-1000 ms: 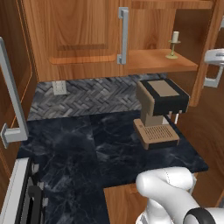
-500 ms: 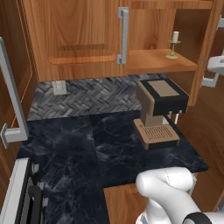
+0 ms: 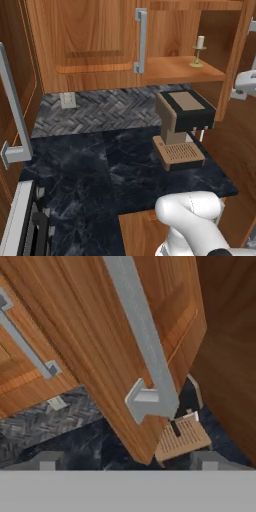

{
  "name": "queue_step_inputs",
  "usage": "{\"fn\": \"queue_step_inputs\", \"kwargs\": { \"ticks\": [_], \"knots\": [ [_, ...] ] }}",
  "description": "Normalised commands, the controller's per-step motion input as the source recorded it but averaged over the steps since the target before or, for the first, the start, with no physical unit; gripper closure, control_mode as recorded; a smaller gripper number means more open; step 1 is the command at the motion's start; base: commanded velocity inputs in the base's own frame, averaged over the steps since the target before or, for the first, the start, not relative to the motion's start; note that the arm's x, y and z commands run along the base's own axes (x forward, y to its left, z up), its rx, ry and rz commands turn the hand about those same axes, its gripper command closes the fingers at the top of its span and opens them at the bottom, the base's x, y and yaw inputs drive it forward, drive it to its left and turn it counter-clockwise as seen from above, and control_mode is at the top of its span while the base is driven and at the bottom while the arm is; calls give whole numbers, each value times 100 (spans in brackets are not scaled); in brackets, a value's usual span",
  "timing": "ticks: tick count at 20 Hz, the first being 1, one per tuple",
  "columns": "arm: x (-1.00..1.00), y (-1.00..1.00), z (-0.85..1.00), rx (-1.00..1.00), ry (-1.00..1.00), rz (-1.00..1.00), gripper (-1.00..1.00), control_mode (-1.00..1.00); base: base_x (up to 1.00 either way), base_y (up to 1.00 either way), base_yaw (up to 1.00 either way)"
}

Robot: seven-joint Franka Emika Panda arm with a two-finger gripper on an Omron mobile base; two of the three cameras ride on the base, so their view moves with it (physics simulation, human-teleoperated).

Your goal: Get the candle and the beer from the cabinet and move them to the dining counter.

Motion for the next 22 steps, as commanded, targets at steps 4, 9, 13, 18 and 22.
{"fn": "queue_step_inputs", "kwargs": {
  "ticks": [4,9,13,18,22],
  "knots": [
    [-4,44,-8,2,24,-12,-100,-100,0,0,0],
    [-1,48,-12,2,10,-16,-100,-100,0,0,0],
    [9,40,-6,9,-4,-18,-100,-100,0,0,0],
    [35,27,-4,5,-13,-31,-100,-100,0,0,0],
    [38,32,-3,13,-2,-45,-100,-100,0,0,0]
  ]
}}
